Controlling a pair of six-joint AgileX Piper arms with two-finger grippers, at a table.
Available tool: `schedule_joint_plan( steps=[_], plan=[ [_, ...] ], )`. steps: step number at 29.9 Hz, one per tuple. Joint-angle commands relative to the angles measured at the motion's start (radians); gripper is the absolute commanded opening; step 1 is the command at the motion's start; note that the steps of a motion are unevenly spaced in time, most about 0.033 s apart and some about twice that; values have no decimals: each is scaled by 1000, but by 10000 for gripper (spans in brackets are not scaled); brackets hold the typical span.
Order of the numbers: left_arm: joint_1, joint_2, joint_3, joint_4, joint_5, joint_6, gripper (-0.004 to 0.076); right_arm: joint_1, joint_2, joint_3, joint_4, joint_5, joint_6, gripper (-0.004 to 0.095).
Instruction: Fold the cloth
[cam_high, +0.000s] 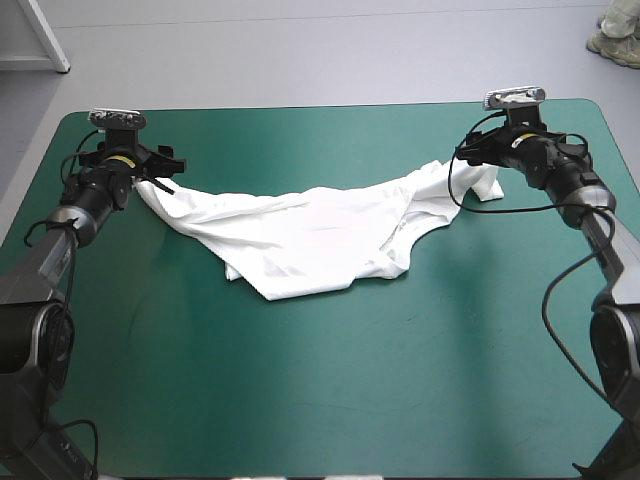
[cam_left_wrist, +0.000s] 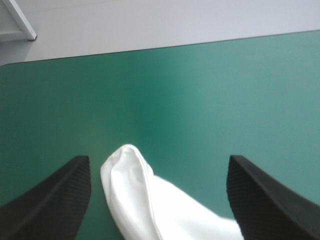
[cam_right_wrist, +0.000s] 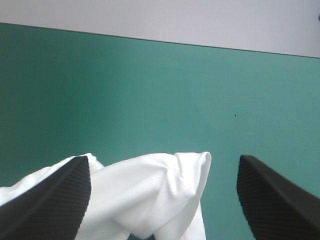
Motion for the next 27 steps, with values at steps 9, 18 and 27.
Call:
schedule_joint_plan(
  steps=[9, 18, 27],
  plan=[
    [-11, -334, -131, -116, 736, 13, 535, -2, -340, -31, 86, 451, 11, 524],
    [-55, -358, -62, -219, 1031, 47, 535, -2, -363, 10, 133, 840, -1, 485],
    [-185, -377, 27, -312, 982, 58, 533, -2, -470, 137, 120, 718, -3, 486]
  ],
)
